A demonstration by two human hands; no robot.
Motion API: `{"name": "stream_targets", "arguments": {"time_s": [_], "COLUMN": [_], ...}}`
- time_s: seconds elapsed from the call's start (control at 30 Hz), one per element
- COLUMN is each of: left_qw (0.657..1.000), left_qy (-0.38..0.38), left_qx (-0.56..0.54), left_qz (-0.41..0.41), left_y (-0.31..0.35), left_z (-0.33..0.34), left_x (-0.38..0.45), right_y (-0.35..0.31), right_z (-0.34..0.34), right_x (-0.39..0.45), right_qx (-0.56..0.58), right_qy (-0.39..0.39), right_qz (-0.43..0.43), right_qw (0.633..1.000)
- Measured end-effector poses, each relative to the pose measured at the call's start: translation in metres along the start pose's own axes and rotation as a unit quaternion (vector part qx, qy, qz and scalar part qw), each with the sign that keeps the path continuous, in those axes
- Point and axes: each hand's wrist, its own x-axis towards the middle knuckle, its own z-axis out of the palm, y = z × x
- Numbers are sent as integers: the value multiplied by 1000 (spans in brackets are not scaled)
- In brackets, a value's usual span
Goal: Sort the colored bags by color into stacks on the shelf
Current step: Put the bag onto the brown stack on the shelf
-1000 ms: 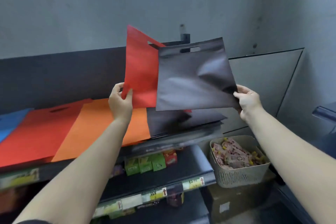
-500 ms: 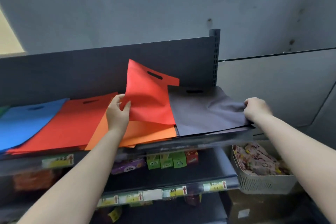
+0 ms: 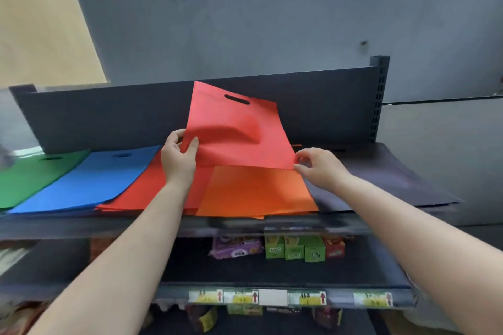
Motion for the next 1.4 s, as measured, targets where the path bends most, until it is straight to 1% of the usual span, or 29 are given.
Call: {"name": "stream_targets", "arguments": {"time_s": [0.07,0.17,0.23,0.27,0.33,0.43,0.57,0.67,0.73,0.77,0.83,0.87,1.0,1.1,1.17,1.27,1.4], "left_qw": [1000,999,999,1000,1000,996,980,950,919,898,858,845,817,808,804,790,778], "left_qy": [12,20,12,2,-20,-49,-74,-115,-152,-170,-196,-202,-235,-260,-274,-298,-324], "left_qx": [-18,-39,-33,-19,14,74,182,281,349,391,469,492,525,518,506,498,471], "left_qz": [-5,-11,-9,-7,2,11,-22,-74,-105,-107,-72,-47,41,107,148,199,260], "left_y": [-2,-11,-21,-27,-43,-69,-105,-129,-138,-141,-142,-140,-122,-99,-80,-51,-9], "left_z": [-16,-45,-65,-75,-95,-119,-142,-152,-156,-157,-155,-152,-122,-87,-57,-6,72], "left_x": [13,34,47,54,64,76,90,94,94,94,96,96,101,102,100,87,53], "right_y": [-26,-59,-76,-83,-99,-121,-140,-148,-151,-151,-152,-152,-149,-140,-128,-102,-51], "right_z": [13,30,43,50,66,94,129,146,151,152,151,149,135,112,91,53,-2], "right_x": [13,32,41,45,51,56,56,55,54,53,52,52,50,48,43,29,-2], "right_qx": [80,241,290,295,266,188,112,70,39,24,-1,-14,-94,-155,-184,-201,-266], "right_qy": [0,23,59,73,87,83,60,20,1,-6,-14,-12,11,15,34,60,73], "right_qz": [34,115,132,130,114,78,52,73,88,92,98,100,76,58,64,96,144], "right_qw": [996,964,946,944,953,976,991,995,995,995,995,995,993,986,980,973,950]}}
